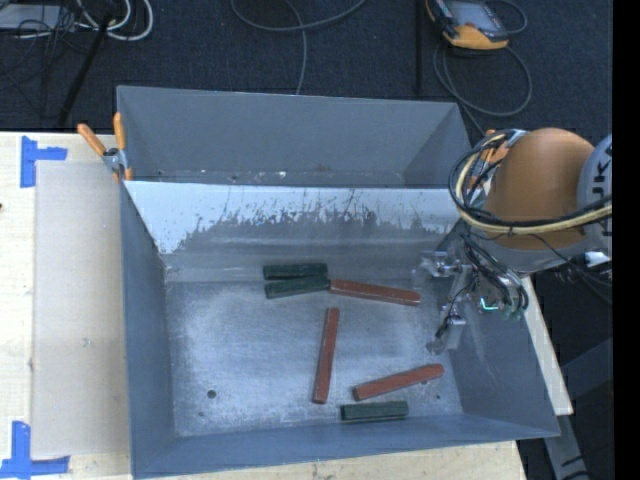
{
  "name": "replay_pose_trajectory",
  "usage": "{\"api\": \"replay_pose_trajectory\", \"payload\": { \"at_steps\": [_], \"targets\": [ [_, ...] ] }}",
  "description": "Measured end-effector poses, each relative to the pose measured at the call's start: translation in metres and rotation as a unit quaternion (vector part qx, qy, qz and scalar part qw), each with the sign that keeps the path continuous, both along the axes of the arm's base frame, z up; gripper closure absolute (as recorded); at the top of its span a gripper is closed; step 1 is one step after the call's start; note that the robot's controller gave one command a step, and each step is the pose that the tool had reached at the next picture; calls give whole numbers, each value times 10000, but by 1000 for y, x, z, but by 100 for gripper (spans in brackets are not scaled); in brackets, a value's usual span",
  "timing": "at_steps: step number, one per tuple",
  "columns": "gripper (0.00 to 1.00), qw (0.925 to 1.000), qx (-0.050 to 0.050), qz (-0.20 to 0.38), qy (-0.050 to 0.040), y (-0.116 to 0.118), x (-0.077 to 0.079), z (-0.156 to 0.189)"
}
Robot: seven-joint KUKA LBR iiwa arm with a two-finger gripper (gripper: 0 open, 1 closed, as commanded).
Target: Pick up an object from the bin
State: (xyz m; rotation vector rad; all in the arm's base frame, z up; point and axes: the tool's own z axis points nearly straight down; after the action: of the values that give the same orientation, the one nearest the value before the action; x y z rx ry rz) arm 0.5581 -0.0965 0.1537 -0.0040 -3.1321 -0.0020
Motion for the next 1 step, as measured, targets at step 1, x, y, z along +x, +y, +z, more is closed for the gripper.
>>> {"api": "replay_pose_trajectory", "payload": {
  "at_steps": [1],
  "targets": [
    [0,9980,-5,630,-83,-7,-77,-85]
  ]
}}
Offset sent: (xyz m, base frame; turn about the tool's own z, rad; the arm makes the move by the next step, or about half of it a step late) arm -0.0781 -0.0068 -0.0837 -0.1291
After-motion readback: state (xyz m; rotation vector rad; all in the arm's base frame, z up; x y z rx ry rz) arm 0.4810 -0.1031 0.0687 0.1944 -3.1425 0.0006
